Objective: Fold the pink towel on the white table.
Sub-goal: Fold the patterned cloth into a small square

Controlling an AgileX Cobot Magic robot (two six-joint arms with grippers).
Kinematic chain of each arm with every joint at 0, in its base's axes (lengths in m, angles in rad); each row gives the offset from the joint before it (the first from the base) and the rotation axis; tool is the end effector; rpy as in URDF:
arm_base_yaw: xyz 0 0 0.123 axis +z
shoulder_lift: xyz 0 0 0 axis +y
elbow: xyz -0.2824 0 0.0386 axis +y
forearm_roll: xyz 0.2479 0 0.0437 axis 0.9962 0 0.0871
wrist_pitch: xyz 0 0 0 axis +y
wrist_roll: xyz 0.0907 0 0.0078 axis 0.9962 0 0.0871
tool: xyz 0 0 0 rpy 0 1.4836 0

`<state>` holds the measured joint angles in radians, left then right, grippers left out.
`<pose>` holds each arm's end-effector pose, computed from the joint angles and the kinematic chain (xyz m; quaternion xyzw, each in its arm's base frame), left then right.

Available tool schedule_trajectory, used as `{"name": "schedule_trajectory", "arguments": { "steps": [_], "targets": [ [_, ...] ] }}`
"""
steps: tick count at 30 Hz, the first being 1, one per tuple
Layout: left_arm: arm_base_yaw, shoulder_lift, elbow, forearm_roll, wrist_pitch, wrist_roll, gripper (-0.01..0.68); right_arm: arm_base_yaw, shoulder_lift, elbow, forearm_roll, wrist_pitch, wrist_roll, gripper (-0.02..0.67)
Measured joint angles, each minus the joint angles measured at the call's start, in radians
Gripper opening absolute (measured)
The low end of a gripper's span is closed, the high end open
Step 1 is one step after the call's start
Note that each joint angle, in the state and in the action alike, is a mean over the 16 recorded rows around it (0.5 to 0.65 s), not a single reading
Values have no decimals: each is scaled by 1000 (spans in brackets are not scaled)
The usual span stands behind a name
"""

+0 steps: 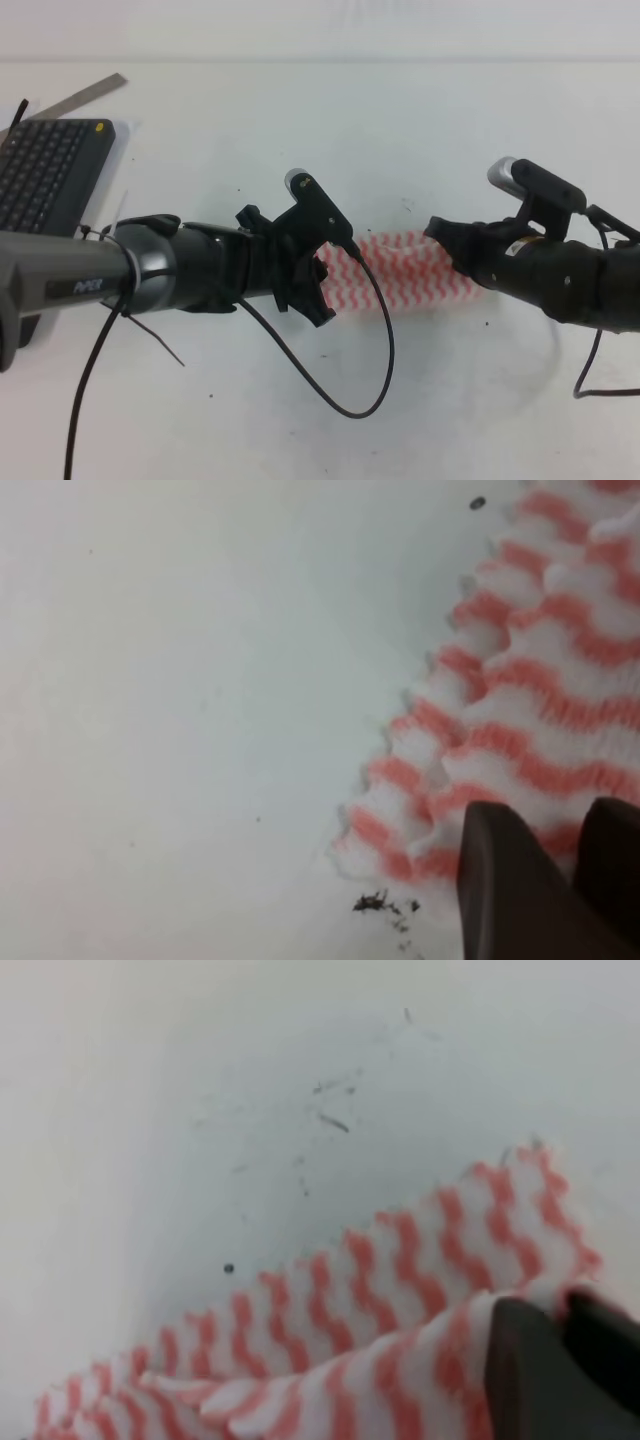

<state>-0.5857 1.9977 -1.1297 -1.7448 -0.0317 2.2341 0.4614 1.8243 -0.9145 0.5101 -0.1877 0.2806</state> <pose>0.3431 -0.2243 0.1388 0.4679 0.7967 -0.0040 0.3825 0.3319 0.1558 0.1623 0.1635 0.8820 0.2233 0.3815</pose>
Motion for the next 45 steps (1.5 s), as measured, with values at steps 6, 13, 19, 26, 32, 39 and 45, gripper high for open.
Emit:
{"name": "schedule_trajectory", "arguments": {
  "steps": [6, 13, 19, 26, 32, 39, 45],
  "targets": [
    [0, 0, 1, 1, 0, 0, 162, -2, 4, -6, 1, -27, 1, 138],
    [0, 0, 1, 1, -1, 2, 162, -2, 4, -13, 2, -78, 1, 226],
    [0, 0, 1, 1, -1, 4, 162, -2, 8, -14, 2, -127, 1, 245],
    [0, 0, 1, 1, -1, 7, 162, -2, 10, -26, -37, -112, 0, 239],
    [0, -1, 3, 2, -10, 11, 163, -2, 5, -88, -95, 65, -10, 175],
    [0, -1, 3, 2, -21, 19, 163, -2, -3, -194, -150, 327, -43, 65],
    [0, -3, 3, 2, -34, 26, 163, -2, 7, -260, -156, 458, -72, -5]
  ]
}}
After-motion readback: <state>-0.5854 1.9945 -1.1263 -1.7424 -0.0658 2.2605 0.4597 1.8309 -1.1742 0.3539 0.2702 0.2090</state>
